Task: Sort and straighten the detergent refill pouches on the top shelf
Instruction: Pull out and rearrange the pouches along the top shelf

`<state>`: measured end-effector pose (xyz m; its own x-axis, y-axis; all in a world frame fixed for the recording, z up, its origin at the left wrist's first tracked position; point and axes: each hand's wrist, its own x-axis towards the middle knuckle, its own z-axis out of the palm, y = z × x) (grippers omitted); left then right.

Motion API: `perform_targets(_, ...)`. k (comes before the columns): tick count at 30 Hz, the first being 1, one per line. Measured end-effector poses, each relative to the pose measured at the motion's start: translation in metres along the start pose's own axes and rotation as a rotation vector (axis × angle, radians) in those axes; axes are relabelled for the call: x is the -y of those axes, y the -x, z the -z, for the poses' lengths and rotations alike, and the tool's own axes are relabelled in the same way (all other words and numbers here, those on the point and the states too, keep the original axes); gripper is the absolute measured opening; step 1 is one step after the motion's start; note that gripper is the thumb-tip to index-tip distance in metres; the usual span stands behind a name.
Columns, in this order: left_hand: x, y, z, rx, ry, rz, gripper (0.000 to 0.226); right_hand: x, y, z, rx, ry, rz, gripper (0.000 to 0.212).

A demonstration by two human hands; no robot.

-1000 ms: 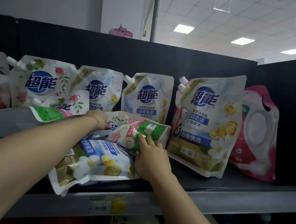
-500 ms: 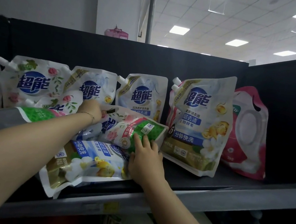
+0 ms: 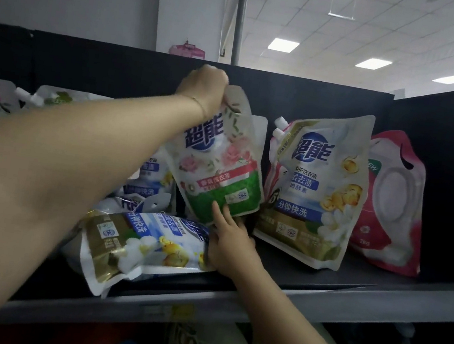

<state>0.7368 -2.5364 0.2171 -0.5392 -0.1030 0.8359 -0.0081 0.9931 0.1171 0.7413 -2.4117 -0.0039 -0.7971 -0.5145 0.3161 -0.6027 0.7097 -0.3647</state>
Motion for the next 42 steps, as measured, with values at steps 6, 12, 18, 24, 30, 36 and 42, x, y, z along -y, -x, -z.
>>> perform_targets(6,-0.046,0.023,-0.028,0.168,-0.006,-0.253,0.021,-0.005,-0.004,-0.002,0.032,-0.020,-0.038,0.062)
perform_targets(12,-0.055,0.048,-0.055,0.487,0.048,-0.281,0.086,-0.005,-0.004,-0.002,-0.050,-0.066,-0.057,0.061)
perform_targets(18,-0.017,0.089,-0.037,0.558,0.001,-0.479,0.075,-0.002,-0.001,0.000,-0.166,-0.034,-0.060,0.019)
perform_targets(24,0.040,0.129,0.018,0.804,-0.148,-0.225,0.035,0.006,0.005,0.012,-0.212,0.071,-0.116,0.023)
perform_targets(30,0.087,0.185,0.042,0.883,-0.047,-0.059,0.054,0.007,-0.009,0.019,0.093,0.075,-0.251,0.045)
perform_targets(36,0.099,0.217,0.031,0.811,0.255,0.148,0.071,0.006,-0.016,0.015,0.143,0.045,-0.453,0.039)
perform_targets(42,0.097,0.229,0.027,0.692,0.337,0.236,0.072,0.015,-0.013,0.023,0.113,-0.105,-0.455,0.015)
